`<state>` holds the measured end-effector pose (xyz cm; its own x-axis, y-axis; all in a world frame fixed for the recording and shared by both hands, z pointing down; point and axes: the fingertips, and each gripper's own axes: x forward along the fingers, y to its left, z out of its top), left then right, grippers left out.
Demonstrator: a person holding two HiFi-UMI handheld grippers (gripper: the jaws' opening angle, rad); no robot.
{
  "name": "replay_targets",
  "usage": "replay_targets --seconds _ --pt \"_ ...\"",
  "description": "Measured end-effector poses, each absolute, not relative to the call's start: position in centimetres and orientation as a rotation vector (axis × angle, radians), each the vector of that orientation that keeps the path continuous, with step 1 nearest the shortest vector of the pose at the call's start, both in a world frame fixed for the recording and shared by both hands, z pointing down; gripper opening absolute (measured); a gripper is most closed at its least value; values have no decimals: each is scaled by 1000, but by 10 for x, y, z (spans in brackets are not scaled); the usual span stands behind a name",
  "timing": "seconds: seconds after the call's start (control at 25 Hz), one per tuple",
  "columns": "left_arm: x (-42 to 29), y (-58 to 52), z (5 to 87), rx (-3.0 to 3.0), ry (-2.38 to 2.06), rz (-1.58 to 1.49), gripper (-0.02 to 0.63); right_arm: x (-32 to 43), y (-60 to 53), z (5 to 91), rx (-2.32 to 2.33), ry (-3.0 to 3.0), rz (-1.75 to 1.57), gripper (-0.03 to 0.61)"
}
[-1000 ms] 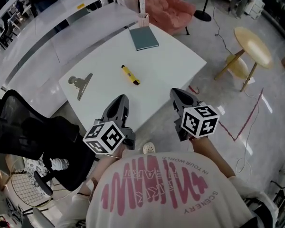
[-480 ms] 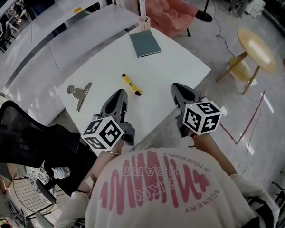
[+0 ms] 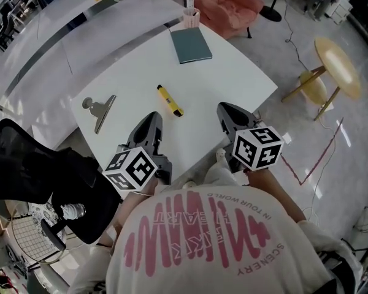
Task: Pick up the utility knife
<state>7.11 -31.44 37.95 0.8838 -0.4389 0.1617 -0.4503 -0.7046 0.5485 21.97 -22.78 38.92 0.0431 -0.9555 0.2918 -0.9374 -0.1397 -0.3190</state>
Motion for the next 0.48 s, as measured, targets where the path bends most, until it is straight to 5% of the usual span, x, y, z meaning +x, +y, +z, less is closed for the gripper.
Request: replay_targets --seconds 0.48 --pt "102 -366 396 2349 -920 28 25 276 -302 394 -2104 2226 -742 15"
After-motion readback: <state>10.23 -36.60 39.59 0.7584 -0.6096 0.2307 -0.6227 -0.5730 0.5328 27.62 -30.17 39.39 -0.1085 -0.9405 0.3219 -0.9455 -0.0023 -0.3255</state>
